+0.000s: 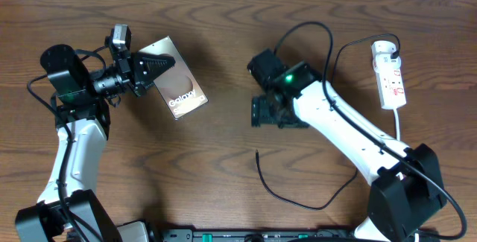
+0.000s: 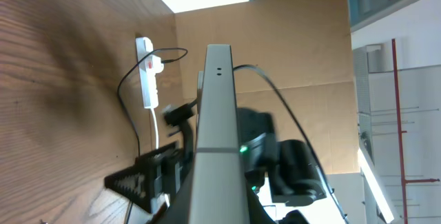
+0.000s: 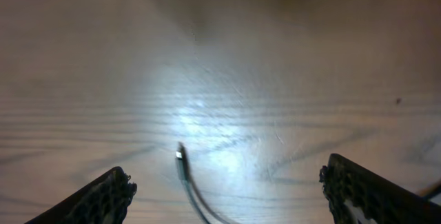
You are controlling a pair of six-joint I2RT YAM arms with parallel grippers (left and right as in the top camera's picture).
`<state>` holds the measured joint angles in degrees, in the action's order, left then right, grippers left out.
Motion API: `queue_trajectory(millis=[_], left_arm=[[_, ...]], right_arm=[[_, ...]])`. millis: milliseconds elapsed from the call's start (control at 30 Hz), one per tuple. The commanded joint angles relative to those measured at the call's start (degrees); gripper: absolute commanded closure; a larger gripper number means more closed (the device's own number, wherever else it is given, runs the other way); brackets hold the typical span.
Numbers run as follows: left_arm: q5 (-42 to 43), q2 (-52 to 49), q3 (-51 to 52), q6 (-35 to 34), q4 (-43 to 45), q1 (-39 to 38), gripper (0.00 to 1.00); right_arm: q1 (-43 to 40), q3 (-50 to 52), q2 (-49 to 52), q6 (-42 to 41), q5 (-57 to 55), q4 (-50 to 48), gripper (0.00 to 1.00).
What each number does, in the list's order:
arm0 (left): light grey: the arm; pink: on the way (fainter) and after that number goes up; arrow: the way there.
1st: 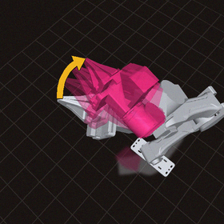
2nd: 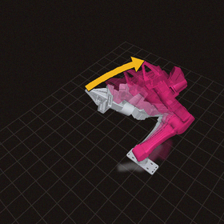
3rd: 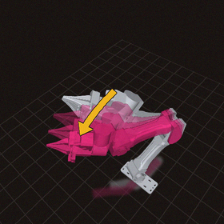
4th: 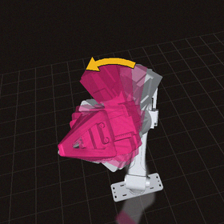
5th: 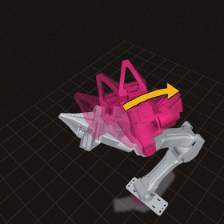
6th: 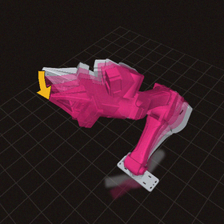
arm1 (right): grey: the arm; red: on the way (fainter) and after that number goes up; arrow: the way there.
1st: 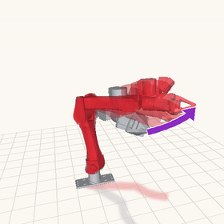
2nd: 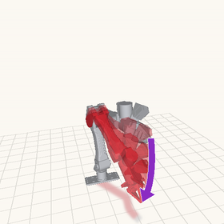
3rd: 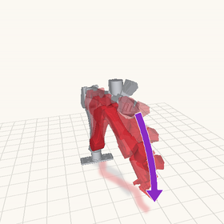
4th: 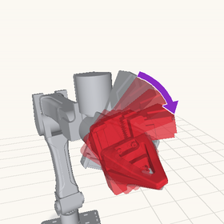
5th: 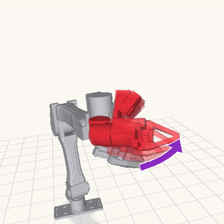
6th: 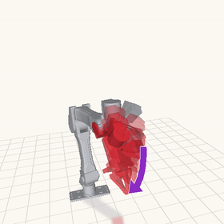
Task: Plug charger to phone and switch on socket
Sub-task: 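Lower the right gripper over the black cable's plug on the table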
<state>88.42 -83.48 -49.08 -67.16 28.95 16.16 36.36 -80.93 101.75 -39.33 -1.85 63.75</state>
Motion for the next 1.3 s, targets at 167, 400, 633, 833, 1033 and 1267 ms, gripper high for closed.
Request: queue_trajectory(millis=[167, 400, 633, 833, 1033, 1267], left_arm=[[1.7, 1.0, -0.8, 1.4, 0.6, 0.0, 0.93], [1.7, 1.0, -0.8, 1.4, 0.6, 0.2, 0.93], [1.7, 1.0, -0.8, 2.0, 0.6, 1.5, 0.93], [1.7, 1.0, -0.8, 2.0, 0.5, 5.9, 0.93], [1.1, 1.0, -0.8, 2.0, 0.5, 9.3, 0.93], [0.8, 1.0, -0.8, 2.0, 0.5, 10.4, 0.93]], right_arm=[[8.3, 6.7, 0.2, -10.4, -1.4, -1.5, 0.17], [12.5, 11.5, 0.2, -15.0, -2.1, -3.8, 0.23], [13.4, 16.9, 0.2, -16.6, -1.6, -6.1, 0.34], [13.5, 20.9, 0.2, -16.3, 2.0, -11.9, 0.38], [13.6, 21.0, 0.2, -14.6, 2.3, -13.1, 0.37], [13.6, 21.0, 0.2, -11.1, 3.1, -14.7, 0.36]])
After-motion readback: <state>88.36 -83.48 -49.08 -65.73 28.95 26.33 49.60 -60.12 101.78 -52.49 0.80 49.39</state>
